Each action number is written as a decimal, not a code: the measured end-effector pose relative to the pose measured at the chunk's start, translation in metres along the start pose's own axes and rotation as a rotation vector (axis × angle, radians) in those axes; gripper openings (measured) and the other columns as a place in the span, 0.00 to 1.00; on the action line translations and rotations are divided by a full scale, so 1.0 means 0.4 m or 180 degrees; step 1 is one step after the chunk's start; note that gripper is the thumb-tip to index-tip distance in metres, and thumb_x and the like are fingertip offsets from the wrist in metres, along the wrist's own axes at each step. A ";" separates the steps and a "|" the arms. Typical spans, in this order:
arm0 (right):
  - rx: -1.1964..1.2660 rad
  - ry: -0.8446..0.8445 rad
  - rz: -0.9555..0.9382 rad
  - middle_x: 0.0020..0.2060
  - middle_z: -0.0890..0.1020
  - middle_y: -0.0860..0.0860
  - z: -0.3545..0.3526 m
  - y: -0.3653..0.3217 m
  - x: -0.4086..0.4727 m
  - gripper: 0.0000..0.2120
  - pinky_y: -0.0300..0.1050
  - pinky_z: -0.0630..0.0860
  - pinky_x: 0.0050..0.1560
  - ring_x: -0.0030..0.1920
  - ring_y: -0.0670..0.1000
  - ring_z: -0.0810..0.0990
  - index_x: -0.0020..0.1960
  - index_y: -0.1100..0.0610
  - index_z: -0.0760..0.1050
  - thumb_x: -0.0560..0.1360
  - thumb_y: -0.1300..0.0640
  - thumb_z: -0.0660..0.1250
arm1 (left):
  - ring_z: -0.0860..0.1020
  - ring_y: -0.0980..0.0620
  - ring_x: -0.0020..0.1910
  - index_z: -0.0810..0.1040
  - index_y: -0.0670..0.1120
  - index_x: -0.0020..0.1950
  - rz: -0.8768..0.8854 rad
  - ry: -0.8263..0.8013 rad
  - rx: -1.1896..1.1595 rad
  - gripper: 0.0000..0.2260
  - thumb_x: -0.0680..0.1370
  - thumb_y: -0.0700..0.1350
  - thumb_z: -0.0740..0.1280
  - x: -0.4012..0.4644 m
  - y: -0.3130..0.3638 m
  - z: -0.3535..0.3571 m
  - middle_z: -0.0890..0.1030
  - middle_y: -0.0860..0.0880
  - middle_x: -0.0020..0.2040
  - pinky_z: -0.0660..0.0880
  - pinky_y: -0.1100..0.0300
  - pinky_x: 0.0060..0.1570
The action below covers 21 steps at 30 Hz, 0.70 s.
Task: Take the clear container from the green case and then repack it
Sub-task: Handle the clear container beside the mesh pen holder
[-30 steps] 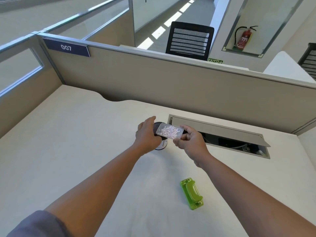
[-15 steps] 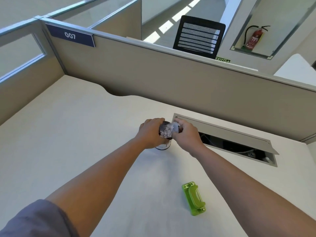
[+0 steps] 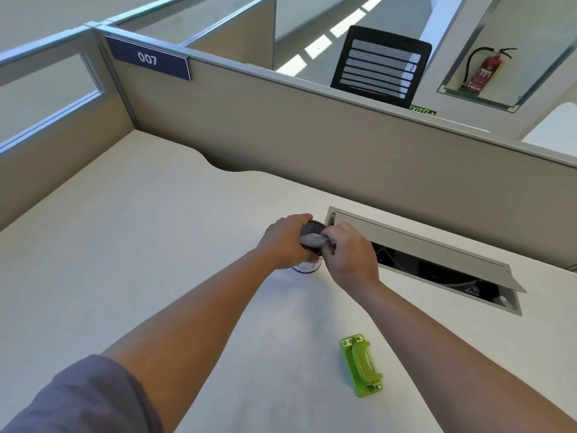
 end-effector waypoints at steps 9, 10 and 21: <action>0.0021 -0.0022 -0.0099 0.39 0.79 0.55 0.004 0.011 -0.019 0.05 0.50 0.75 0.32 0.36 0.60 0.78 0.42 0.60 0.81 0.71 0.67 0.67 | 0.70 0.46 0.72 0.65 0.50 0.78 -0.0012 -0.0005 -0.0045 0.44 0.66 0.53 0.81 0.000 -0.003 0.003 0.73 0.48 0.75 0.68 0.53 0.69; 0.0023 -0.0017 -0.0117 0.39 0.79 0.55 0.006 0.012 -0.020 0.05 0.50 0.75 0.33 0.36 0.60 0.78 0.42 0.60 0.81 0.70 0.67 0.68 | 0.70 0.46 0.72 0.65 0.50 0.78 -0.0003 -0.0003 -0.0040 0.44 0.66 0.53 0.81 0.001 -0.004 0.003 0.73 0.49 0.75 0.68 0.53 0.69; 0.0286 0.0154 0.0031 0.40 0.81 0.55 0.006 0.036 -0.029 0.07 0.49 0.75 0.37 0.39 0.57 0.79 0.42 0.62 0.82 0.70 0.70 0.68 | 0.70 0.46 0.72 0.65 0.50 0.78 0.0002 -0.0013 -0.0013 0.45 0.65 0.54 0.81 0.004 -0.009 0.005 0.72 0.49 0.75 0.68 0.52 0.70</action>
Point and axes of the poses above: each hand's wrist, its own x-axis towards the middle knuckle, its own z-axis out of the palm, y = z × x, the point moved 6 cm from there along x, towards the middle knuckle
